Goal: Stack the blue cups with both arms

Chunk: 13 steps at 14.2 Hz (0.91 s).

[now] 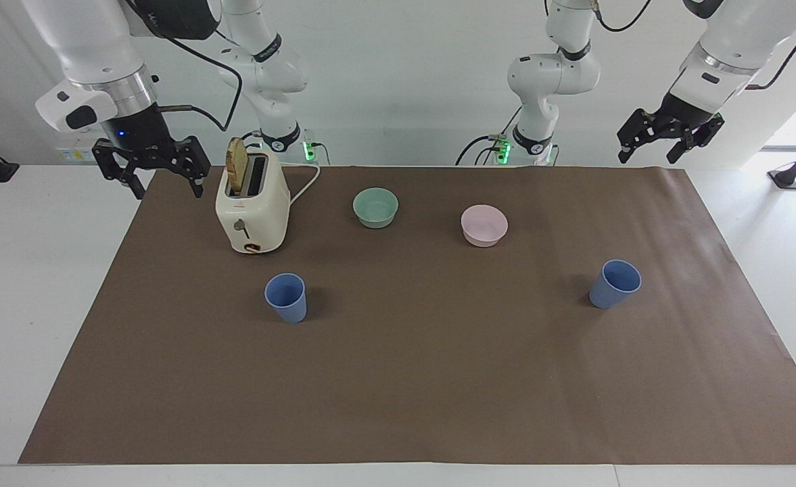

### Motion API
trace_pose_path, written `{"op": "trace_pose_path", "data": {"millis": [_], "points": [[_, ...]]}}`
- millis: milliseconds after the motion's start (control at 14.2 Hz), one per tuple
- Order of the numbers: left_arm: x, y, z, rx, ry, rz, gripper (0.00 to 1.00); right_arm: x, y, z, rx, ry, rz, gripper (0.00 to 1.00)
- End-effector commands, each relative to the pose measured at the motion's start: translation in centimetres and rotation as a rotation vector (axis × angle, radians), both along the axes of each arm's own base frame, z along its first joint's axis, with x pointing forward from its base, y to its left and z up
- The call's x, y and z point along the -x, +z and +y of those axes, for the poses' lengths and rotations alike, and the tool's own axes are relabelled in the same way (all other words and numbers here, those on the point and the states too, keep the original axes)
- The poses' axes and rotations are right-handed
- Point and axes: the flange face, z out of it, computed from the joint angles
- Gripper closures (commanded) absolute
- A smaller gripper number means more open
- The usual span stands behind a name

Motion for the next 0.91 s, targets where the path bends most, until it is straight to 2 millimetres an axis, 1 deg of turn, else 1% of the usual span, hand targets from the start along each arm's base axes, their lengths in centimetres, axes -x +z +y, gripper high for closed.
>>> {"op": "trace_pose_path", "data": {"millis": [0,70,140,211,281,421,492,562,773,843], "points": [[0.1,-1.7,2.5,-0.017,0.036,-0.017,0.0,0.6,0.2,0.0,-0.001,0.017,0.005,0.0],[-0.4,-2.8,3.2,-0.018,0.052,-0.026,0.0,0.6,0.2,0.0,-0.001,0.017,0.005,0.0],[-1.1,-4.6,3.6,-0.018,0.064,-0.026,0.0,0.6,0.2,0.0,-0.001,0.017,0.005,0.0],[-1.5,-5.4,4.8,-0.019,0.087,-0.056,0.0,0.6,0.2,0.0,-0.001,0.017,0.005,0.0],[-1.7,-5.8,5.1,-0.02,0.097,-0.065,0.0,0.6,0.2,0.0,-0.001,0.017,0.005,0.0],[-2.1,-8.3,6.2,-0.019,0.113,-0.041,0.0,0.6,0.2,0.0,-0.001,0.017,0.005,0.0],[-2.6,-9.5,7.8,-0.02,0.139,-0.051,0.0,0.6,0.2,0.0,-0.001,0.017,0.005,0.0],[-3.3,-10.8,8.5,-0.021,0.155,-0.063,0.0,0.6,0.2,0.0,-0.001,0.017,0.005,0.0],[-5.5,-16.2,9.2,-0.02,0.204,-0.057,0.0,0.6,0.2,0.0,-0.001,0.017,0.005,0.0],[-5.9,-17.9,9.3,-0.02,0.228,-0.047,0.0,0.6,0.2,0.0,-0.001,0.017,0.005,0.0]]}}
